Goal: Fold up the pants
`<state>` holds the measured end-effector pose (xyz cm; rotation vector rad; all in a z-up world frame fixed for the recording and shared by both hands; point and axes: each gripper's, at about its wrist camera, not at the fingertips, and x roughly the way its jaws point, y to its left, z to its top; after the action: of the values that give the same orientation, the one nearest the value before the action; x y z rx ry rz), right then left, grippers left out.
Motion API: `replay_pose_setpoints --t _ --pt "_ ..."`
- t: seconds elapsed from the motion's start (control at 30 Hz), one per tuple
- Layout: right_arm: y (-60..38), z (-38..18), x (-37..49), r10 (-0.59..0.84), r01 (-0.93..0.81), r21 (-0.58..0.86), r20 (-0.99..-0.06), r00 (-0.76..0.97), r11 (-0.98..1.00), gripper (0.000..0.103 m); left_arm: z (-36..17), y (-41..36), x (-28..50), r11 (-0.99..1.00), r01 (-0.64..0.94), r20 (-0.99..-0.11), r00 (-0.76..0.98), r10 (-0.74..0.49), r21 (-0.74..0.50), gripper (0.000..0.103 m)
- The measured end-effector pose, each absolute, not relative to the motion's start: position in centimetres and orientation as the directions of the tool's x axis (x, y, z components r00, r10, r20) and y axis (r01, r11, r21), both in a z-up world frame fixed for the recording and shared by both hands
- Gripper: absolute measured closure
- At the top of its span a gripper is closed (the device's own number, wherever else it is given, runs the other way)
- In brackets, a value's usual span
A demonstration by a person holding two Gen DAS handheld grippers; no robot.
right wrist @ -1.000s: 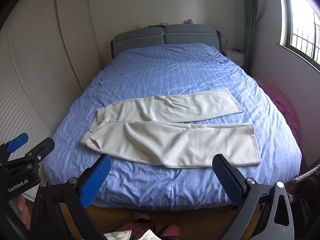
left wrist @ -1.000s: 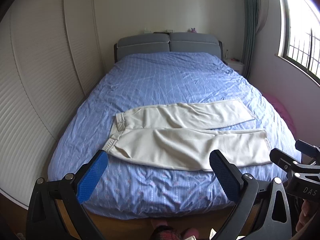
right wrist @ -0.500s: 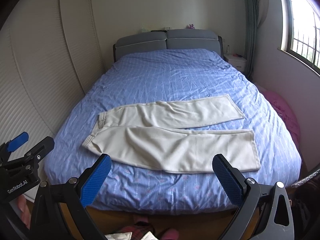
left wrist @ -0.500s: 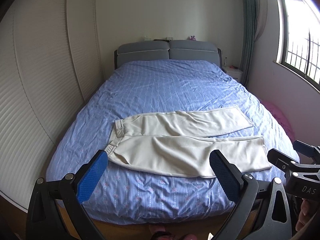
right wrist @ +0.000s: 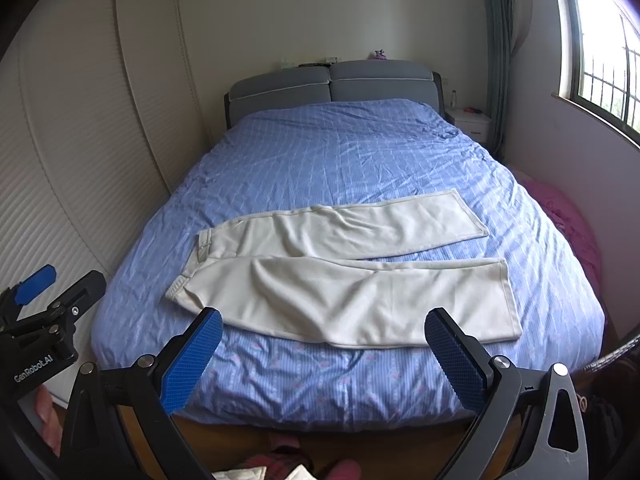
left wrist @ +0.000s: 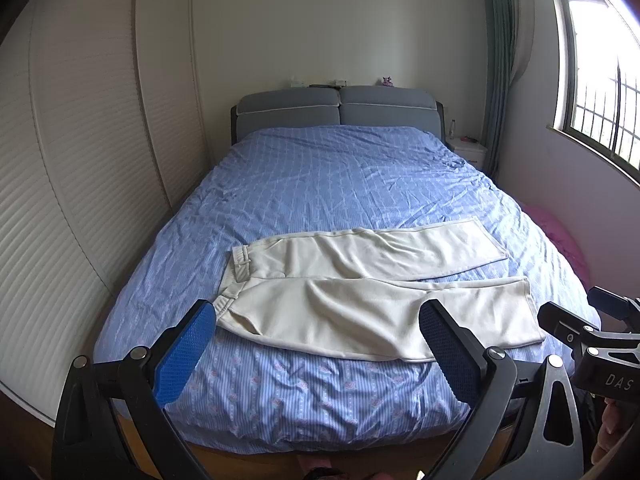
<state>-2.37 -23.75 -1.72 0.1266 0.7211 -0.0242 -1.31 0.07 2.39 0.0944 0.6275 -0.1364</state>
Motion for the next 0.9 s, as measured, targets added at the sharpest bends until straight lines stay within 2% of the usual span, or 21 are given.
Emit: replay_pose_setpoints --t 0.9 --pt "-23.1 -2.2 -1.9 0.038 0.056 0.118 -0.672 0.74 0.991 0.001 1.8 1.0 0.6 0.993 0.105 -0.614 0.787 -0.054 0.047 0.0"
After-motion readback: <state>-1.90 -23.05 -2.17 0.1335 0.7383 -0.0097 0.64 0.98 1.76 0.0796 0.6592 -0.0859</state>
